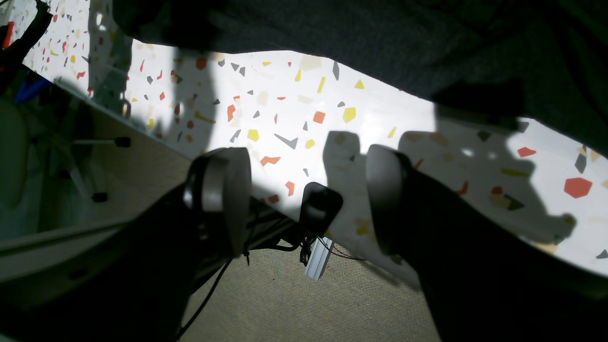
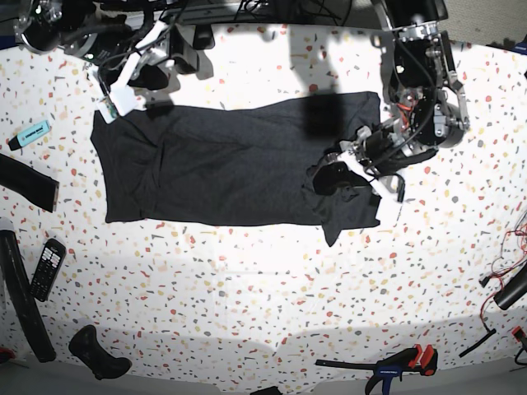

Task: Fold the T-shirt properly
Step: 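Fold the lifted strip end over toward the middle with the left gripper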

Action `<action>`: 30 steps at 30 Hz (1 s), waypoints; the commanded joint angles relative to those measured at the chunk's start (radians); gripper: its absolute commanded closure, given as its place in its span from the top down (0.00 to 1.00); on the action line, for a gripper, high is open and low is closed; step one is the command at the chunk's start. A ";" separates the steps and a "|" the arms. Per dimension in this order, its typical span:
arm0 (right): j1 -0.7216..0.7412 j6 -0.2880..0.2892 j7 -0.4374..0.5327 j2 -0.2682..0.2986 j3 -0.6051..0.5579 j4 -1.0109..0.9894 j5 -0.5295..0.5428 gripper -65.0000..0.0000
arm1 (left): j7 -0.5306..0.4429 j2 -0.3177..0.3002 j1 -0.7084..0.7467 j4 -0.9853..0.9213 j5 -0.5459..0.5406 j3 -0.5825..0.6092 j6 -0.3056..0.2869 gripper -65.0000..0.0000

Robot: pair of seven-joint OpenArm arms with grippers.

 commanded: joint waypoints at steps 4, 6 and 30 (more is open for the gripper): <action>0.000 0.005 0.014 0.006 0.005 0.021 0.024 0.57 | -0.020 0.003 -0.016 0.017 -0.031 0.007 -0.019 0.00; 0.000 0.005 0.014 0.006 0.005 0.021 0.023 0.57 | -0.019 0.003 -0.016 0.017 -0.046 0.036 -0.030 0.29; 0.000 0.005 0.014 0.006 0.005 0.021 0.023 0.57 | 0.122 -0.063 -0.213 0.019 0.278 0.437 -0.015 0.50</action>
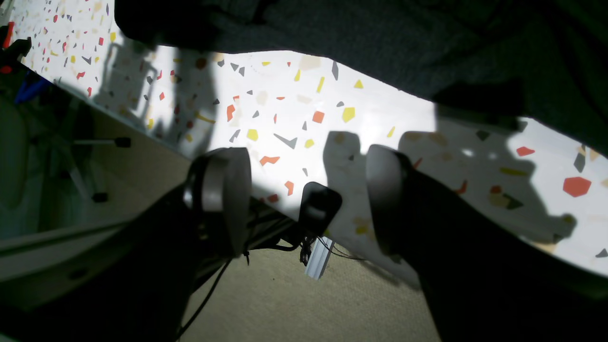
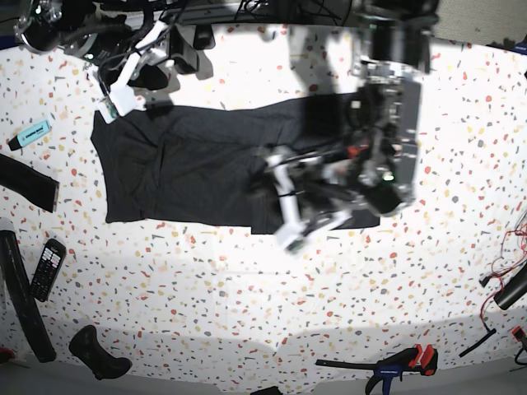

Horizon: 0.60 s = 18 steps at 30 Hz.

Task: Fold the T-shirt properly
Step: 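Fold the lifted strip end over toward the middle with the left gripper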

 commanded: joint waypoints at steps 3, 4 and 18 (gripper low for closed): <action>0.000 0.005 0.018 0.006 0.005 0.021 0.023 0.57 | 0.045 -0.060 0.007 0.020 -0.106 -0.001 0.034 0.50; 0.000 0.005 0.019 0.006 0.005 0.021 0.023 0.57 | 0.064 -0.078 0.023 0.027 -0.159 -0.001 0.047 0.50; 0.003 0.005 0.037 0.006 0.005 0.021 0.024 0.57 | -0.270 -0.104 0.370 0.152 -0.046 0.001 -0.019 0.49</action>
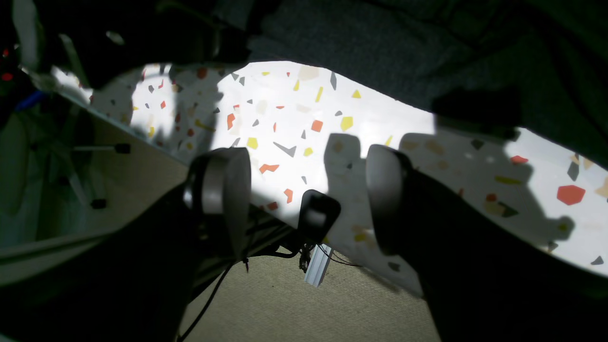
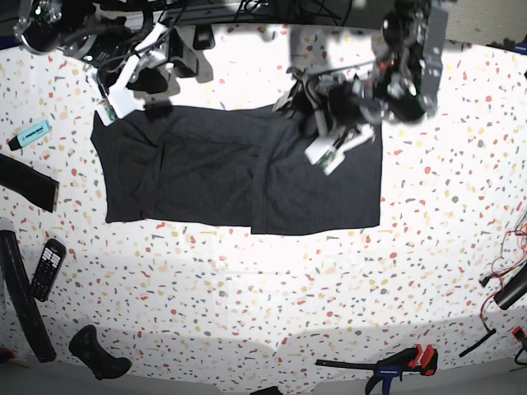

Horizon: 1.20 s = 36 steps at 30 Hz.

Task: Fold the T-shirt properly
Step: 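Fold the lifted strip end over toward the middle with the left gripper, then grasp the other strip end with the right gripper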

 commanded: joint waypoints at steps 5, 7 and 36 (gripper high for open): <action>-0.002 0.005 0.019 0.006 0.005 0.021 0.024 0.57 | 0.034 0.018 -0.005 0.029 -0.148 0.001 -0.004 0.49; 0.000 0.005 0.020 0.006 0.005 0.021 0.023 0.57 | 0.071 0.017 -0.016 0.063 -0.268 0.001 -0.004 0.49; 0.000 0.005 0.027 0.007 0.005 0.021 0.024 0.57 | -0.070 -0.050 0.031 0.084 0.082 0.089 -0.004 0.49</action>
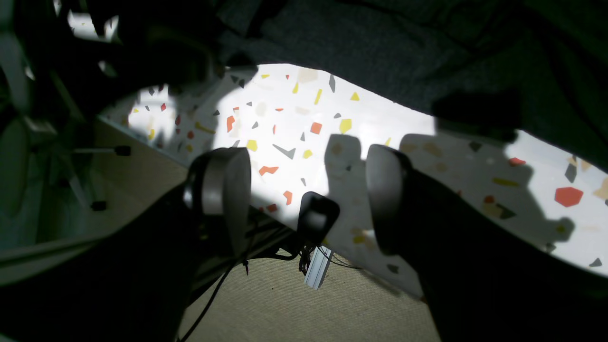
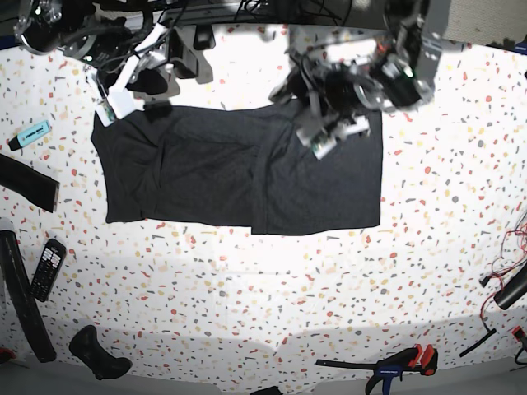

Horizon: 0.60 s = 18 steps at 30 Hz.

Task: Fold the T-shirt properly
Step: 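Grasp the other strip end with the right gripper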

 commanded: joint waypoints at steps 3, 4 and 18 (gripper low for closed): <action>0.000 0.005 0.020 0.007 0.005 0.021 0.023 0.57 | -0.050 0.000 0.018 0.013 0.017 0.020 0.000 0.49; 0.000 0.005 0.020 0.007 0.005 0.021 0.023 0.57 | -0.050 0.000 0.019 0.013 0.016 0.023 0.000 0.49; 0.256 -0.043 0.198 0.006 0.126 -0.025 -0.267 0.57 | -0.050 0.000 0.003 0.016 -0.051 0.022 0.000 0.49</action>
